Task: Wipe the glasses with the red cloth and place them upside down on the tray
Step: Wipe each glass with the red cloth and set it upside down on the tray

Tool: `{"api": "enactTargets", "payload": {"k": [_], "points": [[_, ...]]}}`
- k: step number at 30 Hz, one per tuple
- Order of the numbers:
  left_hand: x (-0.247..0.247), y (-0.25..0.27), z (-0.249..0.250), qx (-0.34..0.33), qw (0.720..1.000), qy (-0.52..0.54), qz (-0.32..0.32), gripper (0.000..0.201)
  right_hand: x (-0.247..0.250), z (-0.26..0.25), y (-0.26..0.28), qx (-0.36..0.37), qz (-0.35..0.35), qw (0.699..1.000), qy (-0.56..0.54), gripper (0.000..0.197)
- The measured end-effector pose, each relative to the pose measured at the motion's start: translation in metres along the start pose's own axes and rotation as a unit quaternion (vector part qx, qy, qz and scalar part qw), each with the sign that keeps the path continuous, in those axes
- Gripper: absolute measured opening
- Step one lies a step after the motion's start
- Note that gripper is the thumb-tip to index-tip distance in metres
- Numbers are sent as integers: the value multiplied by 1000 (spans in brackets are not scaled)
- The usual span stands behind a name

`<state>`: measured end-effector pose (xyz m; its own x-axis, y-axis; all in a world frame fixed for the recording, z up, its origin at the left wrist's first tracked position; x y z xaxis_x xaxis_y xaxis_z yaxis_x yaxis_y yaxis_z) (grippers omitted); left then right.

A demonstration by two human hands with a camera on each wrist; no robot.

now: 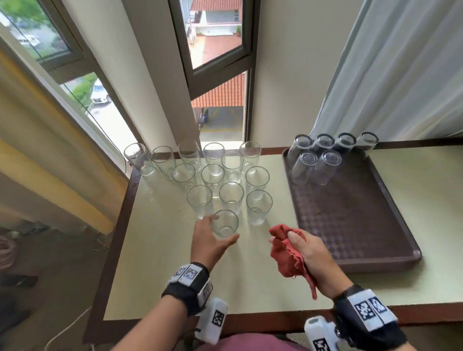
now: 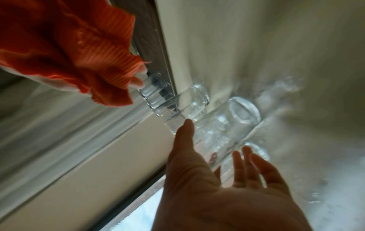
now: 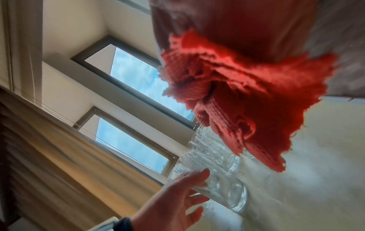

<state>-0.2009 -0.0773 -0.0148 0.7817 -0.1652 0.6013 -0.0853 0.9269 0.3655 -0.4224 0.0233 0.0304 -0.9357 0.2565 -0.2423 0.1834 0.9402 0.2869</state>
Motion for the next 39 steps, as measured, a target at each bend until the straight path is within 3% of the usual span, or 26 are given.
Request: {"api": "enactTargets", "payload": {"k": [5, 11, 15, 18, 22, 27, 29, 32, 36, 39], "points": [[7, 9, -8, 2, 989, 125, -78, 64, -23, -11, -5, 52, 8, 999, -14, 27], [20, 34, 24, -10, 929, 305, -208, 76, -81, -30, -6, 141, -61, 988, 21, 43], [34, 43, 48, -15, 901, 377, -215, 108, -117, -37, -2, 201, -125, 967, 90, 59], [47, 49, 62, -9, 886, 412, -213, 103, -132, -42, 1, 247, -145, 943, 170, 75], [58, 60, 76, -17, 881, 422, -212, 73, -142, -54, -1, 306, -103, 926, 194, 80], [67, 68, 89, -65, 866, 415, -273, 92, -147, -79, -12, 333, -12, 926, 177, 67], [74, 66, 92, -78, 868, 410, -269, 72, -152, -82, -12, 338, 5, 928, 156, 66], [82, 62, 94, -88, 889, 394, -215, 43, -158, -79, -11, 338, 33, 930, 137, 64], [86, 64, 94, -91, 901, 391, -162, 51, -163, -76, -7, 332, 49, 934, 123, 60], [91, 68, 97, -129, 922, 351, -105, 56, -161, -79, -8, 276, 52, 959, 26, 54]]}}
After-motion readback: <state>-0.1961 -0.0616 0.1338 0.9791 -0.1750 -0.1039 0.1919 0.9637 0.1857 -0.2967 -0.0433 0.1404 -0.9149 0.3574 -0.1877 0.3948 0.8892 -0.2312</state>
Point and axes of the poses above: each hand's wrist, its own y-axis away from the middle knuckle, its own x-axis out of the back of the hand, z = x × y, the point moved 6 cm from there along -y, towards the middle knuckle, and after that the axes turned 10 degrees about x, right-handed, at the moved point
